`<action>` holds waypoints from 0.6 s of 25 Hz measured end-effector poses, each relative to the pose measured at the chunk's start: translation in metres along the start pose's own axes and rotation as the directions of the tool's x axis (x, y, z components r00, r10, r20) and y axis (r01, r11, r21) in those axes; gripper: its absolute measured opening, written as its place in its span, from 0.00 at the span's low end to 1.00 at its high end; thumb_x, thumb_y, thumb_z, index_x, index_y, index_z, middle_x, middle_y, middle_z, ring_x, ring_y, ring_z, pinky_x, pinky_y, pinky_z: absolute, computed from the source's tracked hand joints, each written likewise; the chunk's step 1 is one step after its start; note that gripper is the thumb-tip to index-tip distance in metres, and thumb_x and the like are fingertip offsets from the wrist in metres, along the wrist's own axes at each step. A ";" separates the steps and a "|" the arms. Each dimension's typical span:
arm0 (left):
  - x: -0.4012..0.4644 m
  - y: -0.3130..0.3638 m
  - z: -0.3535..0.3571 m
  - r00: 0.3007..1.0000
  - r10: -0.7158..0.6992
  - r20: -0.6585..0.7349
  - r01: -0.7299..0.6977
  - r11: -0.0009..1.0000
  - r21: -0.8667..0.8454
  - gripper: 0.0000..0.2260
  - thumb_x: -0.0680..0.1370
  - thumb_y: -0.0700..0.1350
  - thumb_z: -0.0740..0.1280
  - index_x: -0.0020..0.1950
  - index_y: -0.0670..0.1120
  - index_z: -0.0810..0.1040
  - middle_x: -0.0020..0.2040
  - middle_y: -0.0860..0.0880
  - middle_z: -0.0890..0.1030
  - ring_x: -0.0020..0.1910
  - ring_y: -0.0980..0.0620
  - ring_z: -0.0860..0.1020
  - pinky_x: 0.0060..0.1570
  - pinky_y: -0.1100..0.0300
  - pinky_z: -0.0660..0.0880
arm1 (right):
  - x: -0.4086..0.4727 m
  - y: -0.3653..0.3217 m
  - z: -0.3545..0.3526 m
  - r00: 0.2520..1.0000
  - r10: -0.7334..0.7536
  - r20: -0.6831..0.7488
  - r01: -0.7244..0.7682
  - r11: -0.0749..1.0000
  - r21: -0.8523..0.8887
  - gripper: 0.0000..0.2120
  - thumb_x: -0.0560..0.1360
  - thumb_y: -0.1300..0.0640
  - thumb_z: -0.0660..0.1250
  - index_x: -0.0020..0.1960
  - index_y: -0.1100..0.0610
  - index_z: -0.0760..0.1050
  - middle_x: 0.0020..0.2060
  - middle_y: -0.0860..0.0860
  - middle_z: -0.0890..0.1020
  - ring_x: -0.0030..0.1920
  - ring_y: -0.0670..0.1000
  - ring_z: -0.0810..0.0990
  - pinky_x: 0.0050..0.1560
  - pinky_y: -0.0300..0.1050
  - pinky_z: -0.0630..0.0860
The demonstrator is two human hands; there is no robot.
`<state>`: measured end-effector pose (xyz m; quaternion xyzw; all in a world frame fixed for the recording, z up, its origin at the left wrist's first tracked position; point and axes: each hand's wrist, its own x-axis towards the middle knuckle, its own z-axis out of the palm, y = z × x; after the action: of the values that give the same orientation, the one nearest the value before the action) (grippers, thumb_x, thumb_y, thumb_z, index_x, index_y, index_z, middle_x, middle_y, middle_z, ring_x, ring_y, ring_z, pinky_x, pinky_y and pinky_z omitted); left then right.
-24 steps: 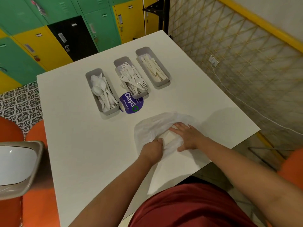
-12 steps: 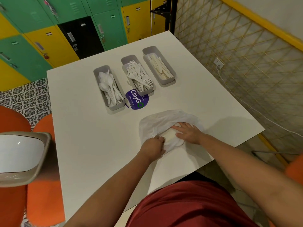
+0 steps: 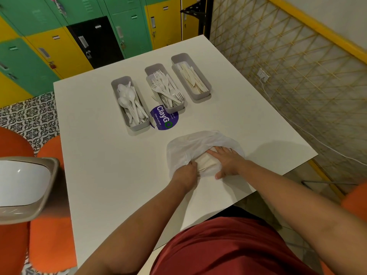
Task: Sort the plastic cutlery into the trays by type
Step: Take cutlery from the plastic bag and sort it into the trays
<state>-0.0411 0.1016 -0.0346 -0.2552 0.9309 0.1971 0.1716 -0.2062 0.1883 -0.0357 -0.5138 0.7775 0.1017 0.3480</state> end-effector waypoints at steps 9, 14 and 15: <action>-0.002 -0.013 -0.023 0.998 -0.029 0.052 0.048 0.900 -0.433 0.08 0.79 0.40 0.59 0.54 0.37 0.73 0.54 0.38 0.78 0.54 0.40 0.75 0.46 0.59 0.66 | 0.000 0.002 -0.007 0.998 0.040 0.044 -0.041 0.999 0.021 0.53 0.67 0.44 0.73 0.76 0.50 0.38 0.77 0.49 0.41 0.77 0.50 0.40 0.75 0.55 0.42; -0.015 -0.022 -0.023 0.998 -0.045 0.032 0.055 0.743 -0.667 0.06 0.77 0.35 0.57 0.50 0.45 0.70 0.46 0.48 0.74 0.46 0.50 0.71 0.42 0.62 0.65 | 0.004 -0.002 -0.010 0.997 0.046 0.062 -0.045 0.999 -0.005 0.53 0.66 0.43 0.73 0.76 0.50 0.40 0.77 0.49 0.41 0.76 0.51 0.40 0.75 0.55 0.43; -0.017 -0.022 -0.022 0.998 -0.058 0.029 0.061 0.704 -0.708 0.07 0.77 0.36 0.59 0.52 0.44 0.72 0.47 0.49 0.75 0.46 0.51 0.72 0.43 0.62 0.66 | 0.004 -0.002 -0.010 0.997 0.046 0.064 -0.045 0.999 -0.005 0.54 0.66 0.43 0.73 0.76 0.49 0.38 0.77 0.49 0.40 0.76 0.51 0.39 0.75 0.55 0.42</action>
<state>-0.0202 0.0808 -0.0152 -0.3308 0.7750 0.5341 0.0692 -0.2098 0.1792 -0.0301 -0.4931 0.7772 0.1275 0.3694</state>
